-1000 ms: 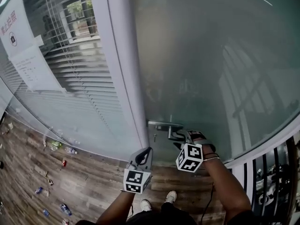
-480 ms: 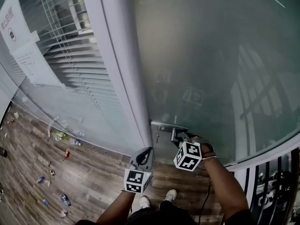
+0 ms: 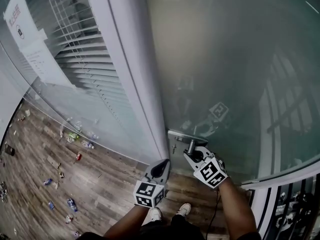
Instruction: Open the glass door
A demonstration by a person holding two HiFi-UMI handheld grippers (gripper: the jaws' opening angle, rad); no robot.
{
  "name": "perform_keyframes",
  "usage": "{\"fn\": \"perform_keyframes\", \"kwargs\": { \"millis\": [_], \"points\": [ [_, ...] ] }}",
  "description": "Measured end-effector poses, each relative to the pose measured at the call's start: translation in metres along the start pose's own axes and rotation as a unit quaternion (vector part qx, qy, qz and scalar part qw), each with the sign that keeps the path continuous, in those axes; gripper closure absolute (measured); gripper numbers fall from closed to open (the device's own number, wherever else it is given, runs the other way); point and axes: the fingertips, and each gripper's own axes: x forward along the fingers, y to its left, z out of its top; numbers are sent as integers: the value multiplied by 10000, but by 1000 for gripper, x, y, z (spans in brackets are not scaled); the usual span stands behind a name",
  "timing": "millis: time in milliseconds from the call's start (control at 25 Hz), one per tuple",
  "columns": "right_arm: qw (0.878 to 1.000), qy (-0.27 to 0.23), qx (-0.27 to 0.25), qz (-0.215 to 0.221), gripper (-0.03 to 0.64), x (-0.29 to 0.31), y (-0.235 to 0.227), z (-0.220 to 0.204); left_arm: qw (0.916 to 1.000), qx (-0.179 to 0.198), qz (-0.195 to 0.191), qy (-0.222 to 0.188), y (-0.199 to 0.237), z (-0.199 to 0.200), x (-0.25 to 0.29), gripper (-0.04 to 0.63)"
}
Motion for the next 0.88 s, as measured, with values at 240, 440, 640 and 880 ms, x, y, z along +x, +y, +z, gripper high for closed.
{"fn": "perform_keyframes", "kwargs": {
  "millis": [240,440,640,880],
  "points": [
    [10000,-48,-41,7,594,6,-5,-1,9976,570,347,-204,0,5,6,592],
    [10000,-53,13,36,592,16,-23,-1,9968,506,543,-296,3,13,21,592],
    [9999,-19,109,18,594,22,-46,3,9963,490,619,-351,-8,31,37,592],
    [9995,123,276,3,597,41,-88,1,9948,650,623,-475,-6,51,65,592]
  ]
}}
